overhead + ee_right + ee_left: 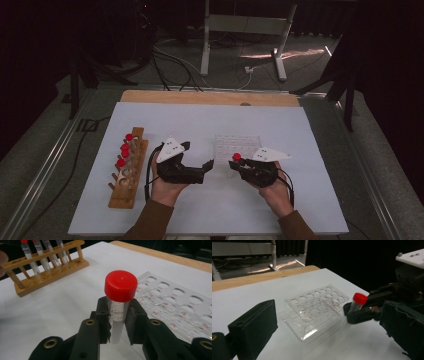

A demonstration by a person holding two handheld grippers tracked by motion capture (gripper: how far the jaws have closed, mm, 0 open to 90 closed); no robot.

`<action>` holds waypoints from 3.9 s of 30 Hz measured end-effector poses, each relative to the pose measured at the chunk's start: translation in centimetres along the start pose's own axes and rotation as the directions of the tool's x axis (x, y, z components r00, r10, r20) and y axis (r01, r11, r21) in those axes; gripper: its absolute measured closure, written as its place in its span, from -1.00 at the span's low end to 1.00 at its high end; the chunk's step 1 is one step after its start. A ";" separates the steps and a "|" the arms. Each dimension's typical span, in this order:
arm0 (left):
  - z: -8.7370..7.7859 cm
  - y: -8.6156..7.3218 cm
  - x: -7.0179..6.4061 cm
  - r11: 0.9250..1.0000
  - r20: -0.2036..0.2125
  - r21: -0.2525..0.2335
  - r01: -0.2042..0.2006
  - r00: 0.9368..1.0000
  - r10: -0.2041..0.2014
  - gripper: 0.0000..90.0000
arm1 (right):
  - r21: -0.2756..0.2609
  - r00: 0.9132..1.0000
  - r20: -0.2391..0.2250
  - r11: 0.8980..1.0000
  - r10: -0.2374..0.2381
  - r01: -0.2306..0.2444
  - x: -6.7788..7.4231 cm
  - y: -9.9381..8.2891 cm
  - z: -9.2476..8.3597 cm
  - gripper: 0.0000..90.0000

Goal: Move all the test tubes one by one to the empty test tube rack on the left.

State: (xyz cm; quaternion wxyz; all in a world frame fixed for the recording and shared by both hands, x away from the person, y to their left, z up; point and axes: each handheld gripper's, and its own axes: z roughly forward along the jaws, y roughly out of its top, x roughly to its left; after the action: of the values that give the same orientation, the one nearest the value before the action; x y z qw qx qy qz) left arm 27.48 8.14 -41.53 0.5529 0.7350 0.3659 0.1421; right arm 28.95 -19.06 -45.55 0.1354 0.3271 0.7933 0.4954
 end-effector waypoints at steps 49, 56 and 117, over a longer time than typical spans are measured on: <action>2.4 0.8 -1.7 0.996 0.075 0.071 -0.045 0.996 0.039 0.58 | 0.001 1.000 0.004 1.000 0.029 -0.029 -1.1 0.1 -0.6 -0.80; 0.5 1.0 -0.9 0.997 0.060 0.066 -0.033 0.998 0.029 0.58 | -0.010 0.998 0.029 0.999 0.050 -0.049 -1.9 0.1 -1.2 -0.98; -18.5 -1.4 9.0 0.999 -0.205 -0.030 0.044 0.977 -0.049 0.58 | -0.026 0.995 0.069 0.997 0.078 -0.076 -3.6 -0.1 -2.6 -1.00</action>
State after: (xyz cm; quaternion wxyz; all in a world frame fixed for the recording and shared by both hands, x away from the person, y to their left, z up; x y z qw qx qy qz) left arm 21.80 27.69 -38.14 0.5246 0.7004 0.4365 0.2091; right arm 30.17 -23.26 -44.77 0.1478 0.3728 0.7690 0.4978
